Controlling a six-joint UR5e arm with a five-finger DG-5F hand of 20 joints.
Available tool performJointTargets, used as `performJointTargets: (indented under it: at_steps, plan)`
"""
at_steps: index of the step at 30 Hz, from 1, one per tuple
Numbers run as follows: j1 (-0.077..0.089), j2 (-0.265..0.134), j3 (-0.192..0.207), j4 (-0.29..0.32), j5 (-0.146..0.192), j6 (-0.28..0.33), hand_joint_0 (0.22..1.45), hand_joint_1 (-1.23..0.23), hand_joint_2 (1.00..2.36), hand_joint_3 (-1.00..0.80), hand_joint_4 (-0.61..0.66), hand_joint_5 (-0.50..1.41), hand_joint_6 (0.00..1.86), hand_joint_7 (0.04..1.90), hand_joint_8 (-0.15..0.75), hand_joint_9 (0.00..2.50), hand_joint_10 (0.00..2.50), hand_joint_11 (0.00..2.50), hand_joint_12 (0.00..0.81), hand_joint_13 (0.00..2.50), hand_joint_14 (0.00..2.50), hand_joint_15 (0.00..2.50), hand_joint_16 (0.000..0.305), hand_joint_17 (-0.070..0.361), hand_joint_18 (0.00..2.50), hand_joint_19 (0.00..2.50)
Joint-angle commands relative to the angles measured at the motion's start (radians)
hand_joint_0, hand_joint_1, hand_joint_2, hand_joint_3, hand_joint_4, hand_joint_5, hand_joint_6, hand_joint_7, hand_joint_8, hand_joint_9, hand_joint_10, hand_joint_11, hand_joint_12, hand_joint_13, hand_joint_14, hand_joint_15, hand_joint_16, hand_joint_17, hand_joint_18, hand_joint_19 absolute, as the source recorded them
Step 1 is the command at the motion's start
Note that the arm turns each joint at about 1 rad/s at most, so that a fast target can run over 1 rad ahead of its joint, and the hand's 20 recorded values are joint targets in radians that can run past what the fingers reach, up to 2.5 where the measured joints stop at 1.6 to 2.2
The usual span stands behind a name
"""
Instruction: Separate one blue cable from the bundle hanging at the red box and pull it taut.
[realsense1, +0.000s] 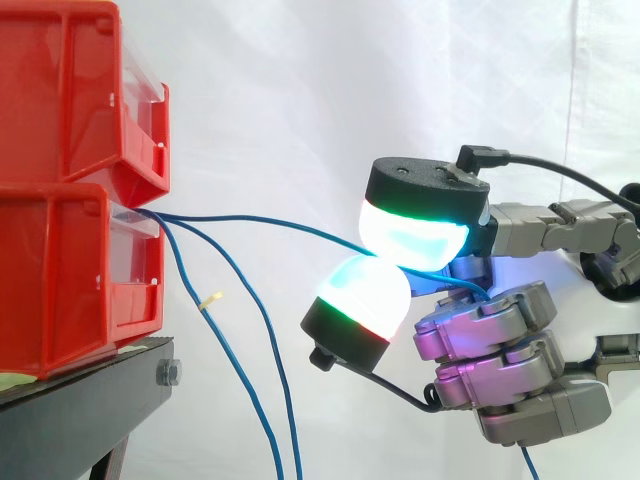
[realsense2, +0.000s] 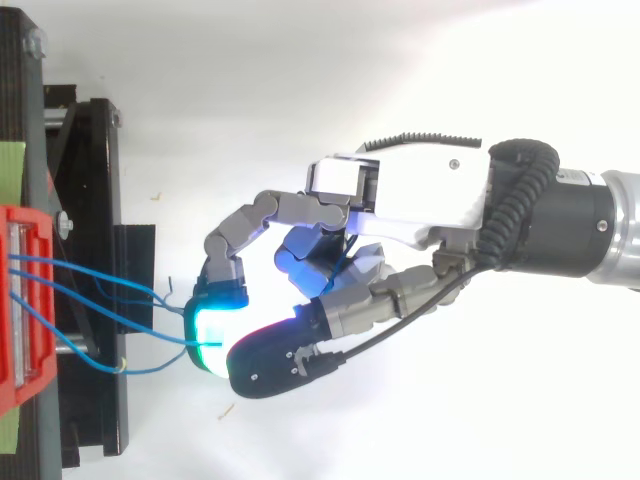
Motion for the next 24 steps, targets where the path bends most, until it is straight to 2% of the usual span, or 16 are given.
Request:
performJointTargets:
  at_steps: [1, 7, 24]
  plan:
    - [0.000, 0.000, 0.000, 0.000, 0.000, 0.000, 0.65, -0.75, 1.23, 0.12, -0.35, -0.13, 0.93, 1.23, 0.258, 1.06, 2.50, 1.56, 0.336, 1.05, 2.50, 1.55, 0.050, 0.112, 1.55, 1.52]
    - [-0.001, 0.000, 0.000, 0.000, 0.000, 0.000, 0.64, -0.75, 1.27, 0.11, -0.34, -0.13, 0.92, 1.25, 0.259, 1.07, 2.50, 1.57, 0.338, 1.05, 2.50, 1.56, 0.050, 0.112, 1.57, 1.51]
    - [-0.001, 0.000, 0.000, 0.000, 0.000, 0.000, 0.64, -0.75, 1.26, 0.11, -0.34, -0.13, 0.92, 1.26, 0.259, 1.08, 2.50, 1.58, 0.340, 1.07, 2.50, 1.57, 0.052, 0.116, 1.57, 1.49]
